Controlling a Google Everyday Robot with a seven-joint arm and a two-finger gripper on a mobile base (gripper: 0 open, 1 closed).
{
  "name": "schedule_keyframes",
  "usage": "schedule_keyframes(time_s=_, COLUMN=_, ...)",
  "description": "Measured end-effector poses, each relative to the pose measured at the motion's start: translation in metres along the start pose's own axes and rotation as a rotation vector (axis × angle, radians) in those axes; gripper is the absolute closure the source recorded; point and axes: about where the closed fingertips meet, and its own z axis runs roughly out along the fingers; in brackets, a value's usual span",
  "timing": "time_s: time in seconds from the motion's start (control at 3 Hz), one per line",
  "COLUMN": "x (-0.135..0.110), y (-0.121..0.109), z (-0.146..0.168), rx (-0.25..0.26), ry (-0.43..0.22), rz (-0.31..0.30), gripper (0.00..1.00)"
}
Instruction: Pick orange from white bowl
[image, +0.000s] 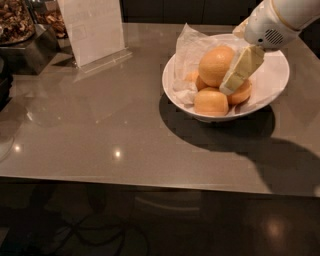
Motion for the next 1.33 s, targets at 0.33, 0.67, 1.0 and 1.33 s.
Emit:
schedule_keyframes(time_s=0.33, x=0.001, y=-0.001, z=0.002, rx=-0.003, ry=-0.001, rz=0.002, gripper=0.0)
schedule_keyframes(time_s=0.67, x=0.0, y=0.001, z=0.014, rx=-0.016, ry=-0.036, rz=0.024, gripper=0.0)
schedule_keyframes(time_s=1.0, x=-0.006, y=0.001, z=0.032, rx=-0.039, ry=-0.072, rz=0.03, gripper=0.0)
schedule_keyframes(time_s=1.33, x=-0.01, y=0.001, z=0.044, rx=-0.048, ry=-0.094, rz=0.035, gripper=0.0)
